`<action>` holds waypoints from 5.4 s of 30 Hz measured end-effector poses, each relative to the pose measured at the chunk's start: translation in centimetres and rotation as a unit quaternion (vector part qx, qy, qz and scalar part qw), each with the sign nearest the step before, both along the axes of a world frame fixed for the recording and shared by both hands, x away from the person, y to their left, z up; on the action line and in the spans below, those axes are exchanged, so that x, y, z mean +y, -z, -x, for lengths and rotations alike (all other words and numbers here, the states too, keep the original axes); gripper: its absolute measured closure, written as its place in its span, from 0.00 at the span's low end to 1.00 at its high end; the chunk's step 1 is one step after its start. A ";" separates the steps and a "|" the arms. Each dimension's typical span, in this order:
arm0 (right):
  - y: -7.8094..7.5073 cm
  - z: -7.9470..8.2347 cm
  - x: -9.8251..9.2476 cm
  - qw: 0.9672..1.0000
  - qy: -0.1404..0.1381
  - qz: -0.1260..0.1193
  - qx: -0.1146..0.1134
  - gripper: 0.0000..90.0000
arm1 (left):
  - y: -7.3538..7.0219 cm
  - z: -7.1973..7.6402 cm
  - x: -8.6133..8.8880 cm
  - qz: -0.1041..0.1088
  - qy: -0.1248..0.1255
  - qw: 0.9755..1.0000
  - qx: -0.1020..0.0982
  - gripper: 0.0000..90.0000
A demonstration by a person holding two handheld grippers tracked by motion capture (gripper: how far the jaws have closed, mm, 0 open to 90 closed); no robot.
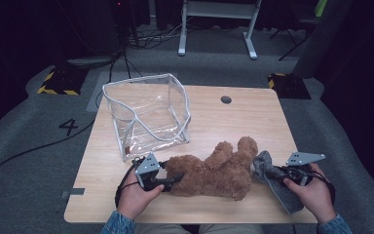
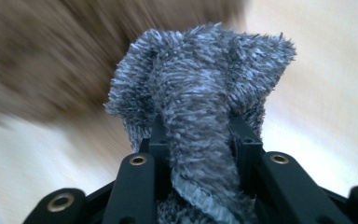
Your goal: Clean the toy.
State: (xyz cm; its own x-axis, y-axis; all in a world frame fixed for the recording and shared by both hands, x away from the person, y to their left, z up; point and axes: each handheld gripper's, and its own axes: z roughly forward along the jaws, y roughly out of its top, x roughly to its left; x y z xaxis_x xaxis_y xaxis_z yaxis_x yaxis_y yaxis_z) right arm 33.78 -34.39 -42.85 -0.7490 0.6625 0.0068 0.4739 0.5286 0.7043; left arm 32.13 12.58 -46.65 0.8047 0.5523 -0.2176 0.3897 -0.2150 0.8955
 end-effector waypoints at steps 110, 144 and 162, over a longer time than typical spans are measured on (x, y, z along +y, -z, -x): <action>-1.2 -0.7 18.3 0.973 -0.196 0.007 -0.121 0.75 | 0.2 -0.2 -5.1 -0.084 -0.012 0.996 -0.030 0.87; -3.1 0.5 2.1 0.991 0.002 -0.009 -0.137 0.76 | 1.2 -0.5 -7.8 -0.115 0.013 0.992 -0.057 0.38; 1.0 -0.5 -4.0 0.990 0.096 0.034 -0.092 0.72 | 1.3 -1.1 -7.9 -0.113 0.011 0.992 -0.047 0.35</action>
